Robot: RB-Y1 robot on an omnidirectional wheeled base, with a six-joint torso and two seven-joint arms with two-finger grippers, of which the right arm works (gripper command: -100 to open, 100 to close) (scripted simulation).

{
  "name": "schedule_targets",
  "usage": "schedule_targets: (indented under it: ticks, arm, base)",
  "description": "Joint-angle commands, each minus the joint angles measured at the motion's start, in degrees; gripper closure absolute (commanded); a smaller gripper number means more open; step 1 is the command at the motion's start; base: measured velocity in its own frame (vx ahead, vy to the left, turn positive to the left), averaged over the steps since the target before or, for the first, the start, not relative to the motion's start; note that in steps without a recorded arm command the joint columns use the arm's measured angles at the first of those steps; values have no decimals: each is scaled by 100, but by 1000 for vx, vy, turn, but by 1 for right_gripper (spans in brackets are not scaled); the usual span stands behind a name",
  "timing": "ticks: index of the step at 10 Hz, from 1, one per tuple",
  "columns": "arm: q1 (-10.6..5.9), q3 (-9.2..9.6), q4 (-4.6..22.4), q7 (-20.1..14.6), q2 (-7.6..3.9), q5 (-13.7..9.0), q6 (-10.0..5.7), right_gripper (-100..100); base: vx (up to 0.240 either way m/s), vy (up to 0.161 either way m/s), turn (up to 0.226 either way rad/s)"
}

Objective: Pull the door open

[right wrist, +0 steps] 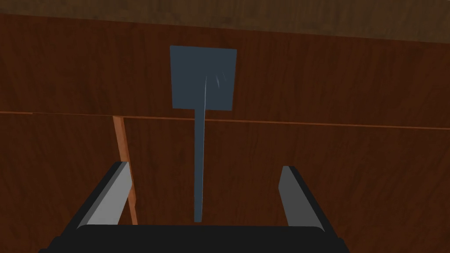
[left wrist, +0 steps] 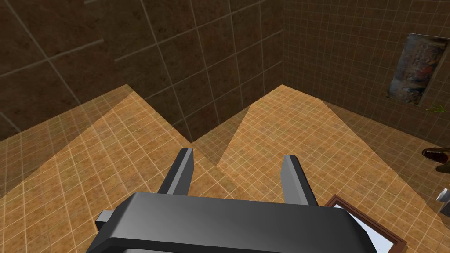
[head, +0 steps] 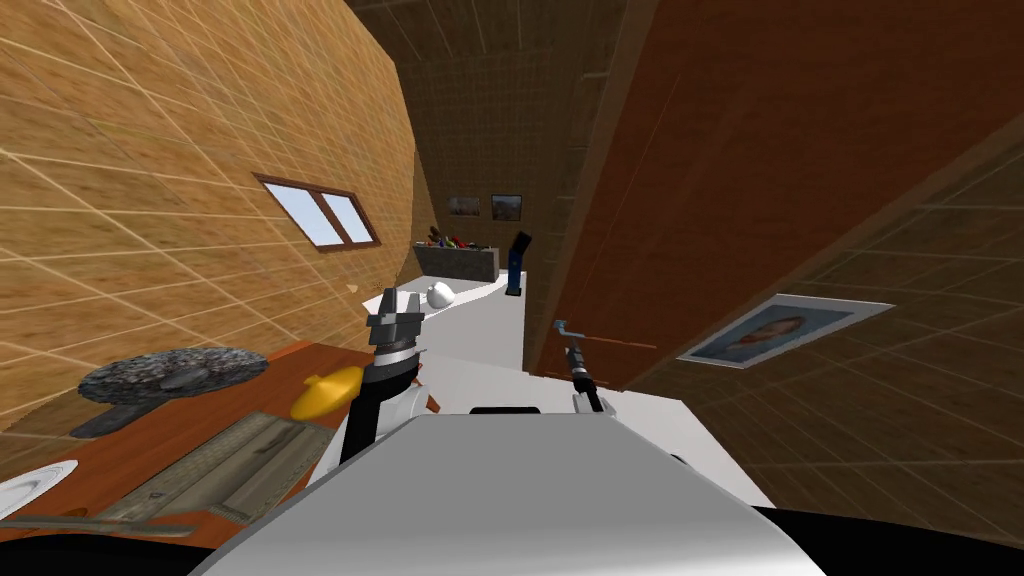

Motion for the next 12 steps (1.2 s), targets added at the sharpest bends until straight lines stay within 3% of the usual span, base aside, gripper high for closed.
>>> schedule_targets:
  ticks: [1,2,3,5,6,7,8,9,12]
  arm:
    - [-24,-46,162,-51,-81,-36,-96,-100]
    - [-24,-46,162,-51,-81,-36,-96,-100]
    - [4,-101,220,-107,-171,-79,-134,-100]
    - [4,-101,220,-107,-171,-79,-134,-100]
    - [53,-197,318,-202,-326,-153,-201,-100]
    - [69,-229,352,-234,-378,-179,-224,-100]
    - [84,-202,279,-204,-332,-157,-197,-100]
    - [84,-202,279,-204,-332,-157,-197,100]
    - [84,-202,279,-204,-332,-157,-197,100]
  base:
    - [149,38,100]
    - [56,12,-18]
    - [68,-4,98]
    - [47,-6,45]
    - [172,-3,205]
    - [221,-20,233]
    - [82,-16,36]
    - [-12,2,-31]
    - [-23,4,-1]
